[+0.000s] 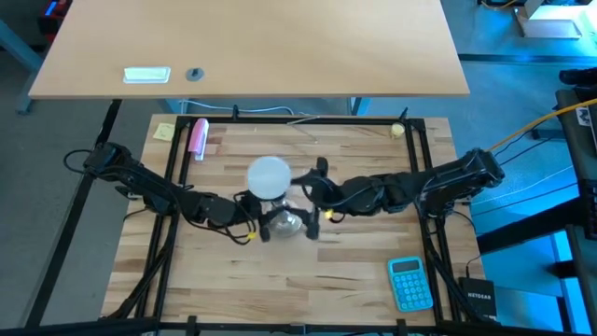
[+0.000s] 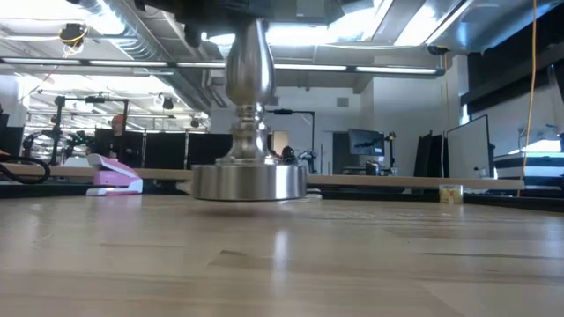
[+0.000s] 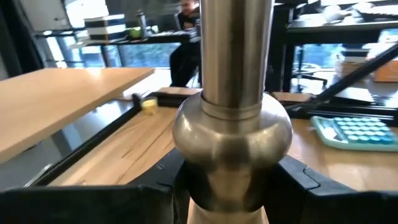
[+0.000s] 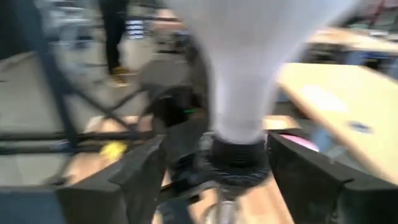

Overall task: Screw lightbulb
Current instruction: Remove the light bulb from the lamp

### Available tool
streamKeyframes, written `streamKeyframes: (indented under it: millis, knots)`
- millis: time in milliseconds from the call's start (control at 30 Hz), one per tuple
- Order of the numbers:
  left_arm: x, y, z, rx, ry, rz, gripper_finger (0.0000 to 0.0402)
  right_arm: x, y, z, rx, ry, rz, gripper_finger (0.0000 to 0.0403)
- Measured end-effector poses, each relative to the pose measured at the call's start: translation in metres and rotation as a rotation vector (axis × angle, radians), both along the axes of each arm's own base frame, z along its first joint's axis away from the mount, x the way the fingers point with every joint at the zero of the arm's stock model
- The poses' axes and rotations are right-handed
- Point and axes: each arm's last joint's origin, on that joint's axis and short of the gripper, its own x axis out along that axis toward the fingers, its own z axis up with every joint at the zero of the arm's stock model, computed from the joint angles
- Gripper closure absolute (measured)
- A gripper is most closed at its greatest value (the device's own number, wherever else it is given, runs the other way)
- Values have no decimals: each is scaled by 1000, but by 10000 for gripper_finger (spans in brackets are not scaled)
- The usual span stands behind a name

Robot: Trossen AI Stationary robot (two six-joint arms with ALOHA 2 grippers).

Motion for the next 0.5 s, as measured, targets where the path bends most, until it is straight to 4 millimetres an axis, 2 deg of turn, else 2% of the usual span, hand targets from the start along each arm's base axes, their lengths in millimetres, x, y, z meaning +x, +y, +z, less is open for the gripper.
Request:
streamKeyframes:
  millis: [100,333,500]
  knots:
    - [0,0,0,-5,2,4,269,5,-2,-1,-33,-35,-116,108]
    - [0,1,0,-10,-5,37,269,21,2,-5,-67,-122,-107,103]
    - [0,1,0,-16,-8,43,269,33,-3,-9,-57,-172,-154,102]
